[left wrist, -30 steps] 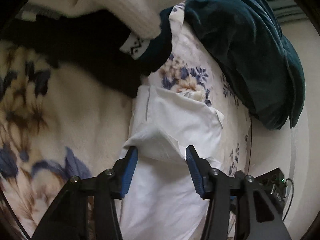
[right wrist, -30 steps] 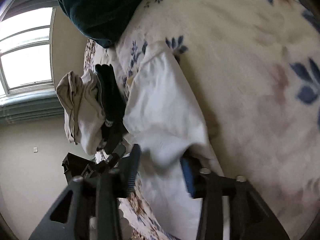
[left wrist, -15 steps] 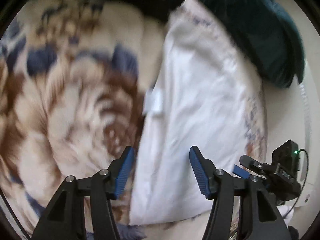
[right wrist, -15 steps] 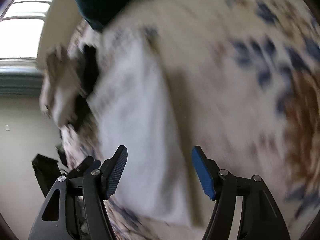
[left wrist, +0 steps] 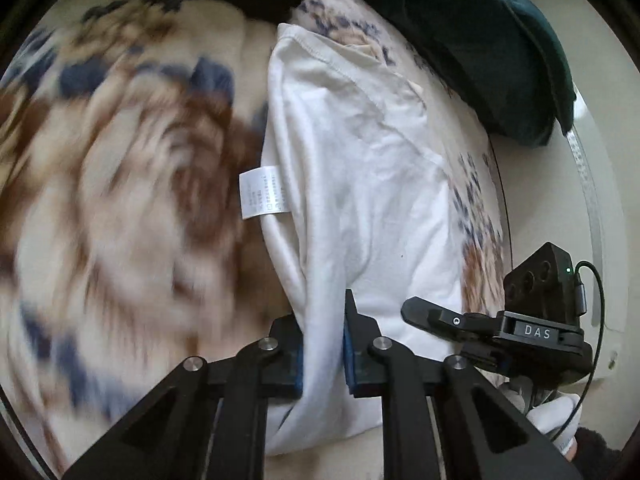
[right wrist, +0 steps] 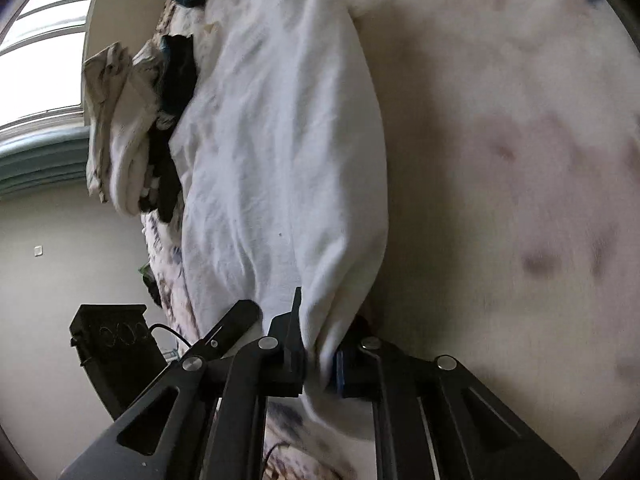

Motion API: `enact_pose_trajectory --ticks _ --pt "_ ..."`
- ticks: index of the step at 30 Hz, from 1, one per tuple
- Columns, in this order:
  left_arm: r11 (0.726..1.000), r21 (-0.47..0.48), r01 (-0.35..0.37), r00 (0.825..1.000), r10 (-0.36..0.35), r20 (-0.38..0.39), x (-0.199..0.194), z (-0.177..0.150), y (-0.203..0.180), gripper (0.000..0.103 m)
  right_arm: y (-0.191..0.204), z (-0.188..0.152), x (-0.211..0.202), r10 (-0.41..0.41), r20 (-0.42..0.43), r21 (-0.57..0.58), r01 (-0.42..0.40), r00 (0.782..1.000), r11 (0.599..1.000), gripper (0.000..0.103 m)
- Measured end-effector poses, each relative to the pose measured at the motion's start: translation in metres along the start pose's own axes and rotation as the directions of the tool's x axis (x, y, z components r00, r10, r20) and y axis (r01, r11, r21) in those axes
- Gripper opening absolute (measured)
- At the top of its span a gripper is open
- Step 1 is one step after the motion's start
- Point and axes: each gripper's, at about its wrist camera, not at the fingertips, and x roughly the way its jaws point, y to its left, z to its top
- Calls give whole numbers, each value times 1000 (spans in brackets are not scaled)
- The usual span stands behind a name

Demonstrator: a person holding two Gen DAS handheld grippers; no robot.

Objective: Fold small clothes

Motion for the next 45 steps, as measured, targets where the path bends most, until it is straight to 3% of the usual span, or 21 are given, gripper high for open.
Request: enact_pose_trajectory --ticks 4,6,8,10,11,12,14,16,18,22,24,25,26,27,28,30,34,38,45 --pt "1000 -6 -25 992 24 -121 -13 -71 -1 13 -11 -71 -27 -35 -64 12 36 997 999 10" --pt "997 -15 -70 980 66 -190 -8 -96 6 16 -19 -108 -33 -96 -107 4 97 990 995 10" --pt "996 -33 -88 975 79 -209 -9 -107 16 24 -30 -134 -30 -190 -153 -22 189 970 982 12" --pt "994 5 -111 978 110 -178 -19 -95 14 32 -44 -146 -22 -290 -191 -35 289 938 957 38" --pt "993 31 -118 981 122 -151 -26 -86 11 34 -48 -146 -20 -313 -209 -38 312 927 949 43" --pt "992 47 -113 986 118 -117 -34 -74 9 37 -51 -143 -20 -295 -211 -25 296 932 955 43" --pt "992 60 -107 992 111 -56 -44 -55 9 62 -46 -131 -38 -276 -135 -16 276 952 961 44" --pt "994 48 -95 995 94 9 -44 -30 15 62 -39 -116 -59 -271 -29 -36 270 962 962 48" --pt "995 33 -90 996 89 27 -32 -1 18 62 -32 -100 -71 -273 55 -44 276 960 960 55" --pt "995 -28 -91 995 92 44 -1 33 35 62 -38 -54 -65 -212 88 -26 215 973 976 57" --pt "994 -43 -104 994 105 35 12 45 41 60 -38 -33 -56 -175 78 -14 177 981 984 57" --pt "994 -31 -108 993 109 36 15 46 37 51 -33 -24 -52 -172 87 -19 174 981 985 56" --pt "994 -12 -112 993 113 42 18 46 33 25 -26 -19 -49 -177 103 -39 182 979 983 46" --pt "993 20 -119 992 118 48 19 46 28 12 -22 -16 -50 -185 115 -56 193 976 980 34" --pt "990 47 -134 990 131 60 20 46 25 8 -16 -13 -49 -186 122 -77 196 975 978 16" --pt "987 79 -138 988 132 77 15 41 20 5 -6 -11 -46 -191 132 -105 205 973 973 5" --pt "982 86 -167 977 153 149 -10 33 10 4 11 -20 -49 -219 175 -151 246 960 957 4" --pt "988 57 -141 971 127 204 -35 36 1 4 22 -32 -71 -212 222 -171 252 952 953 3" --pt "991 17 -133 963 125 238 -44 71 -3 4 55 -20 -89 -168 269 -207 228 948 951 3"
